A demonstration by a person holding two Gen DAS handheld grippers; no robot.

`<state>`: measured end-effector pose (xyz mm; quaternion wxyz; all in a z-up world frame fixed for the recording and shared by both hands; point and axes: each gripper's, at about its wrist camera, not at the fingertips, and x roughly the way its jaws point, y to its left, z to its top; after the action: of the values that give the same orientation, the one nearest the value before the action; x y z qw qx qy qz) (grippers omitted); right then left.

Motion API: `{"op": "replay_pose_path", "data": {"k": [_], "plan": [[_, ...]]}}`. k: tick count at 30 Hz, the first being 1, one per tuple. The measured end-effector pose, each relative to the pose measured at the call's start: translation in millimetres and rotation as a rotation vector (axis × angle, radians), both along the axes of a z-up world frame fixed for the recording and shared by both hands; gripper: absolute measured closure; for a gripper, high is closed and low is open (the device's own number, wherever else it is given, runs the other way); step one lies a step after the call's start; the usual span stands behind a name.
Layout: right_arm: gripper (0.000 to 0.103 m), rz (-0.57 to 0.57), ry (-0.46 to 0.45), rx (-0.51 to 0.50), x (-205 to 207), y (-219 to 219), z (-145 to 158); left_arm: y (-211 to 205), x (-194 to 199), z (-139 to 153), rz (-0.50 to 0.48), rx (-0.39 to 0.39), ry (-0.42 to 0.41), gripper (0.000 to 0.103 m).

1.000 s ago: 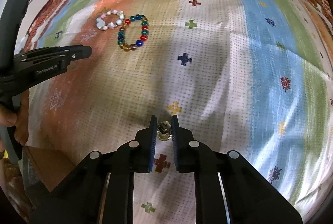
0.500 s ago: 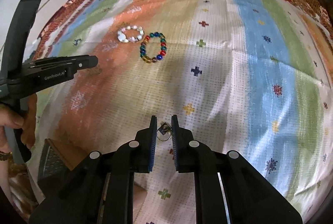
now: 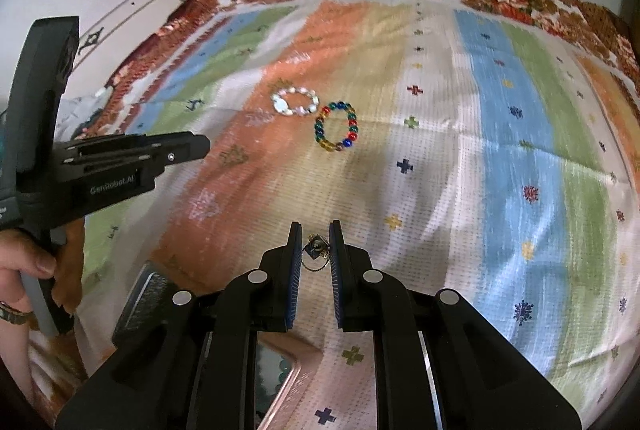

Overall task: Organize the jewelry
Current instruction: 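Carry the ring and earring over the tin box with both tools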

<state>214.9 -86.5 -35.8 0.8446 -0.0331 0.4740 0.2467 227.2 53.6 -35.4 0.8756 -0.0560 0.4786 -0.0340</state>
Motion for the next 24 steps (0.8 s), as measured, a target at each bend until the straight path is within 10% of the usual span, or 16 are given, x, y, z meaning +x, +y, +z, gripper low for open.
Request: {"op": "replay_pose_path", "data": {"k": [24], "plan": [[0.089, 0.028, -0.116, 0.08, -59, -6, 31, -15, -73, 35, -0.045, -0.048, -0.119, 0.084]]}}
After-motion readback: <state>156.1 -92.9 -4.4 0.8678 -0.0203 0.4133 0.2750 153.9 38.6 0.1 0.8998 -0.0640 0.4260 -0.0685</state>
